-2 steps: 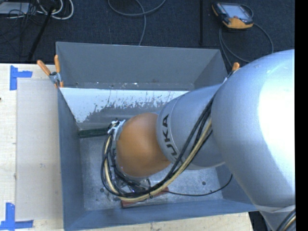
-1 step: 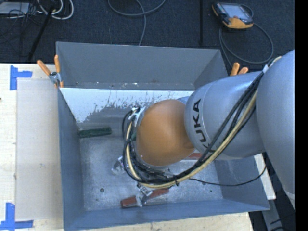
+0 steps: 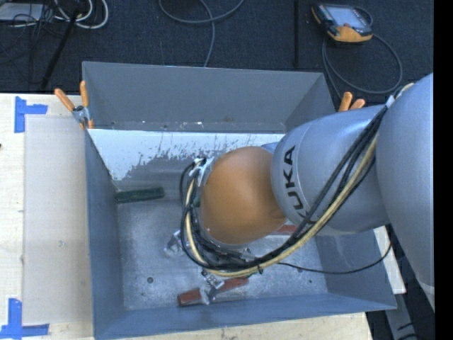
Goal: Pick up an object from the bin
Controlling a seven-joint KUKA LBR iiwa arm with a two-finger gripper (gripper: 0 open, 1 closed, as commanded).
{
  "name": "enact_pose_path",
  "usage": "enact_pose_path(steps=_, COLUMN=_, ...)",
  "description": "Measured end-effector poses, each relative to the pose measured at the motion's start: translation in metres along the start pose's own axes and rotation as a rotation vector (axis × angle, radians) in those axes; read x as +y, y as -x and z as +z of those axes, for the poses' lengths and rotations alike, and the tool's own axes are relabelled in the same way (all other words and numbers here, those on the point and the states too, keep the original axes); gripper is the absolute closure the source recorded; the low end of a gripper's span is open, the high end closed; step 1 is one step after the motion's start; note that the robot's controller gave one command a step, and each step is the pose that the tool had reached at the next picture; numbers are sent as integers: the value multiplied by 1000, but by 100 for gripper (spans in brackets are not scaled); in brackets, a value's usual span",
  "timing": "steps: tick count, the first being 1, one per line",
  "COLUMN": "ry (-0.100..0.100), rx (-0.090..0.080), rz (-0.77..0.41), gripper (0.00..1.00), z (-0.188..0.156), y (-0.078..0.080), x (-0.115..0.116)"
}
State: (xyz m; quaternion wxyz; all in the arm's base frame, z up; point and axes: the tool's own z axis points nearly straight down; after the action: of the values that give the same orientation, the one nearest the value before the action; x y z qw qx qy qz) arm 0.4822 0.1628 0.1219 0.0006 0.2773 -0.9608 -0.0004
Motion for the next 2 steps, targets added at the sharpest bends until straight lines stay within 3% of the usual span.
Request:
enact_pose_path(steps=1, ry=-2, rx=-6, rz=-92, gripper=100, z=48, y=-25, x=-32)
enact_pose_path(steps=2, ry=-1, rx=-6, rz=-91, gripper=100, z=48, y=-24, x=-32)
